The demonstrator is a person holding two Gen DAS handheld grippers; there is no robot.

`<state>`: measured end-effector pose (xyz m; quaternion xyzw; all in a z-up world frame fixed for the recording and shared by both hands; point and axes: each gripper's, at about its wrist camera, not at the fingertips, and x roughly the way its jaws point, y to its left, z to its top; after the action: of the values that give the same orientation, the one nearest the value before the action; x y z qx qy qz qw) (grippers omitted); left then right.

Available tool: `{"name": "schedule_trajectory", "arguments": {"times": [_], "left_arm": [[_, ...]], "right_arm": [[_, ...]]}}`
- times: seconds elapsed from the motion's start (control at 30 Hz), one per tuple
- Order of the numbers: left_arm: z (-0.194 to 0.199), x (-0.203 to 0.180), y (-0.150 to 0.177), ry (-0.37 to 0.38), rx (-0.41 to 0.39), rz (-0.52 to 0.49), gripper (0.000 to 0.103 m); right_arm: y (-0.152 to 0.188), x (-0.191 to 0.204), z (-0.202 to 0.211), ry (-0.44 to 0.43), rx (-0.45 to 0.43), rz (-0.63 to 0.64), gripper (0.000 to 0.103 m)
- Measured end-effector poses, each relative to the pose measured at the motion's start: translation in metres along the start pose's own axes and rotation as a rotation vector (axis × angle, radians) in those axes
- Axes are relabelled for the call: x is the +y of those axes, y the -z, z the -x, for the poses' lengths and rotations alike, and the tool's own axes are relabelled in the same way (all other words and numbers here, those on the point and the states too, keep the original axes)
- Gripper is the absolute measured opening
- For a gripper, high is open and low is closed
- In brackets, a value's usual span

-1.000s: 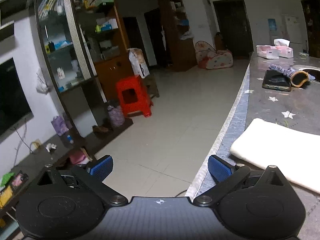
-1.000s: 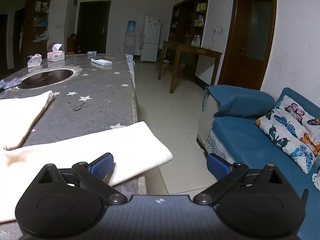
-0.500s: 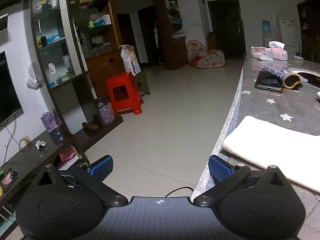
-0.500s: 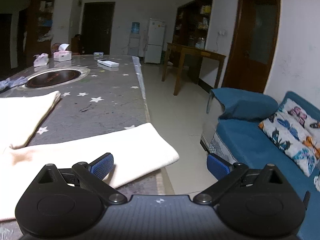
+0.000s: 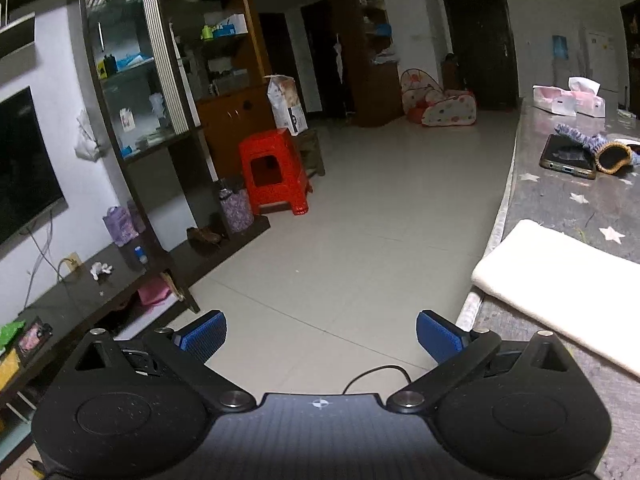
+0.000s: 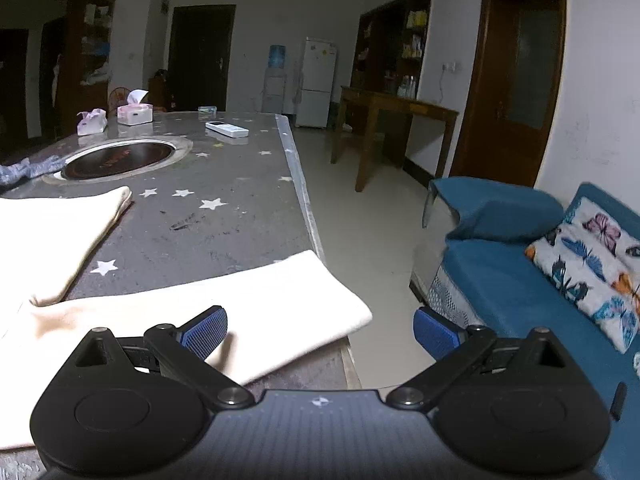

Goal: Fold clothes

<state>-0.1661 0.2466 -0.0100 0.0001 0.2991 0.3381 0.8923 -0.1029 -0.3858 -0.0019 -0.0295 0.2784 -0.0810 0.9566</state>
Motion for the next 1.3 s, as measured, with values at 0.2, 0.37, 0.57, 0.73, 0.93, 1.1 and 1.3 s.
{"name": "schedule_trajectory", "arguments": {"times": [0.2,0.37,0.57,0.73,0.93,1.1,1.3], "left_arm": [[0.006,-0.003,-0.002,-0.016,-0.004,-0.047,0.103],[0.017,-0.007,-0.006,-0.008,-0.037,-0.086,0.103],[0.034,-0.016,-0.015,0.032,-0.076,-0.103,0.103],[0.050,-0.034,-0.018,0.136,-0.075,-0.114,0.103],[0.065,-0.061,-0.023,0.279,-0.043,-0.116,0.103],[0.083,-0.089,-0.026,0.403,-0.048,-0.155,0.103],[0.104,-0.125,-0.024,0.500,-0.082,-0.233,0.103]], "right_arm": [[-0.002,0.001,0.002,0.001,-0.007,-0.003,0.101],[0.000,0.001,0.006,-0.010,-0.008,0.009,0.101],[-0.008,0.009,0.018,0.021,-0.040,0.071,0.103],[-0.012,0.019,0.024,-0.033,-0.018,0.091,0.103],[-0.010,0.026,0.025,-0.102,0.041,0.082,0.102],[-0.010,0.021,0.023,-0.147,0.081,0.017,0.100],[-0.009,0.004,0.014,-0.146,0.119,-0.077,0.092]]}}
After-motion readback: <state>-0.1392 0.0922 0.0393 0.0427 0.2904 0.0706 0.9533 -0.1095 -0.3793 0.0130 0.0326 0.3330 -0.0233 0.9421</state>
